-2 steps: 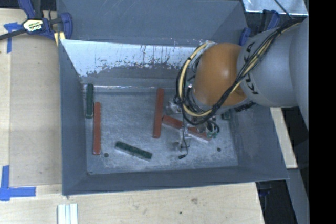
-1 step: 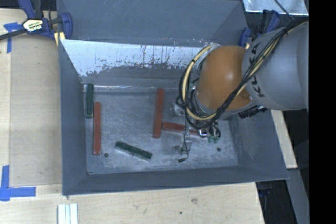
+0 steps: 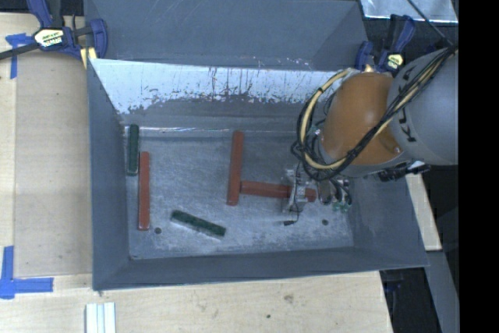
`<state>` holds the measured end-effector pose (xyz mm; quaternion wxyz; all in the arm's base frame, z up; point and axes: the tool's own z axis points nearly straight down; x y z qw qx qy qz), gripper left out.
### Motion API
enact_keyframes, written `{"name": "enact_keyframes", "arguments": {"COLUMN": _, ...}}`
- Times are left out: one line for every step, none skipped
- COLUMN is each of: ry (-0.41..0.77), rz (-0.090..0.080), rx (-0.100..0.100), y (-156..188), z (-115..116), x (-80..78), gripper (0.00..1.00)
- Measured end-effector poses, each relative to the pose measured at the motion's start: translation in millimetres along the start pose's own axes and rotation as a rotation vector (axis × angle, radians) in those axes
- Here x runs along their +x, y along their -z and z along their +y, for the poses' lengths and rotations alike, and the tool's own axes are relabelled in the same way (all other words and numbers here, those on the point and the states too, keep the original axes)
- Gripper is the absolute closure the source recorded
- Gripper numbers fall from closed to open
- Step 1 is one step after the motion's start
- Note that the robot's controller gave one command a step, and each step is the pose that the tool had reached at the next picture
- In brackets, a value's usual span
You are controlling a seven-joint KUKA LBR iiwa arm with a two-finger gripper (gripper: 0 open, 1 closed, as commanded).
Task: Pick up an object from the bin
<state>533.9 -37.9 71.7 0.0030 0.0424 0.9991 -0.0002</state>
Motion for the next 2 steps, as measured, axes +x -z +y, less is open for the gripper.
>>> {"name": "enact_keyframes", "arguments": {"ry": 0.000, "rz": 0.000, "rx": 0.000, "y": 0.0, "z": 0.0, "x": 0.0, "gripper": 1.00}}
{"name": "enact_keyframes", "arguments": {"ry": 0.022, "rz": 0.002, "rx": -0.001, "y": 140.4, "z": 45.9, "x": -29.6, "gripper": 1.00}}
